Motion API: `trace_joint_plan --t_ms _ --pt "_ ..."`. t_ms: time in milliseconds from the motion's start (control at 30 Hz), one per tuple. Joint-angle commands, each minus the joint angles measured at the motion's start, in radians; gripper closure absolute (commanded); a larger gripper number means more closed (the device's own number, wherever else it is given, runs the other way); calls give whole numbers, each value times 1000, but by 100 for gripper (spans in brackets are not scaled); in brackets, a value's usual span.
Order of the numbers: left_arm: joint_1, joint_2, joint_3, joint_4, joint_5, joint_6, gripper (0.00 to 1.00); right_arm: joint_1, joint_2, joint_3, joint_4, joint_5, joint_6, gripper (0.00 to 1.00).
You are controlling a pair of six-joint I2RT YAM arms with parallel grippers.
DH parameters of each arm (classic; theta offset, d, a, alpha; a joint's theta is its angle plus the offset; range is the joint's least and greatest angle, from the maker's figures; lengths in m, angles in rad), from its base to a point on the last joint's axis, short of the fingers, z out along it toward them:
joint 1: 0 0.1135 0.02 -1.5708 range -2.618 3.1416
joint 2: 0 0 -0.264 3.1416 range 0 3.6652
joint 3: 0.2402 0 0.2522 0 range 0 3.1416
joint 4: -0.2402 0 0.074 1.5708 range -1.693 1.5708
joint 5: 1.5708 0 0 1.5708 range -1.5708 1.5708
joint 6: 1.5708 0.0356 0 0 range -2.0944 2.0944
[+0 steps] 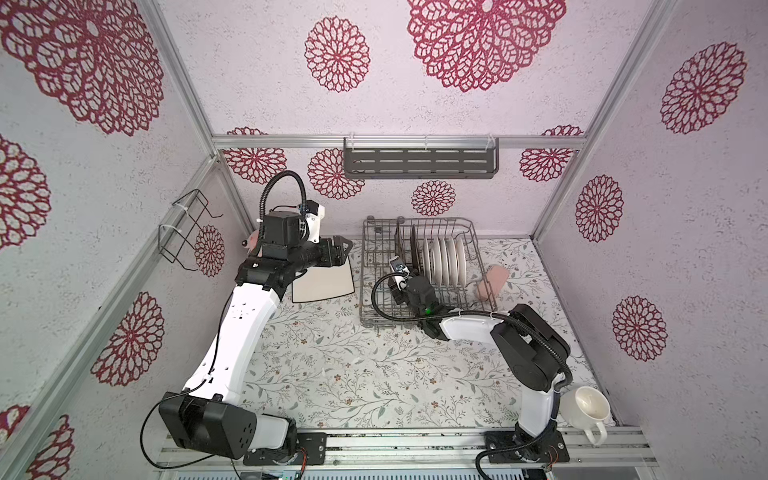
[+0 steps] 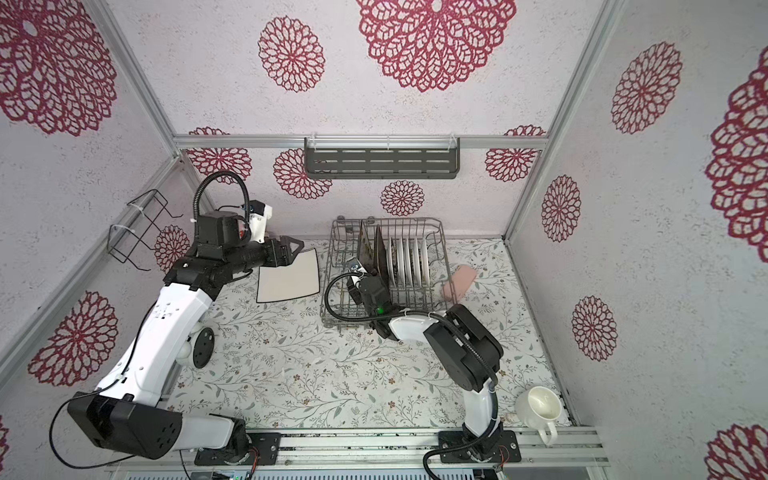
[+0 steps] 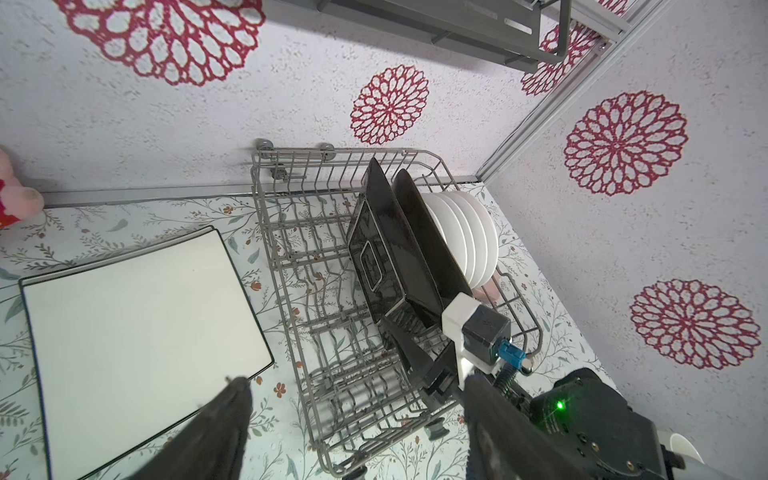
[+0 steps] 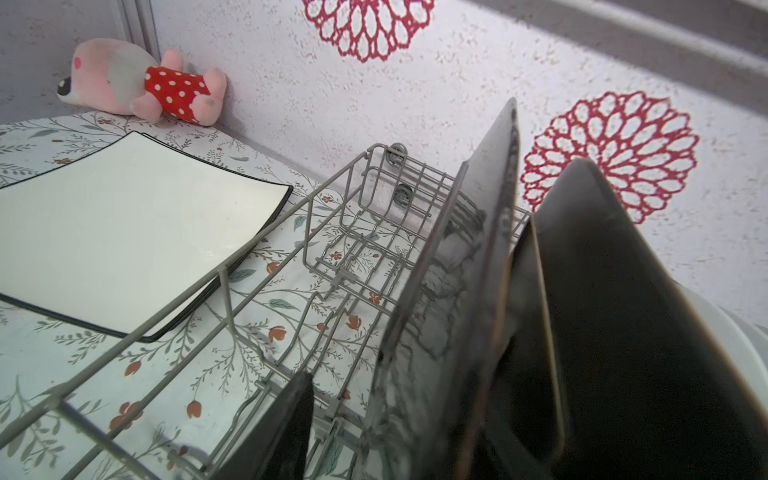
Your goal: Unload the plates from the dish rack
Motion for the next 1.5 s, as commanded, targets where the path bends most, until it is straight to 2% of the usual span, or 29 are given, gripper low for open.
trace_joint_plan --t_ms 0,833,1467 --pt "-10 -20 9 -6 11 26 17 6 3 27 79 51 -24 52" --pt "-9 -24 -44 28 32 12 15 8 -42 -14 148 54 -81 88" --pt "-10 -33 -78 58 28 8 14 6 -100 -14 199 32 -110 100"
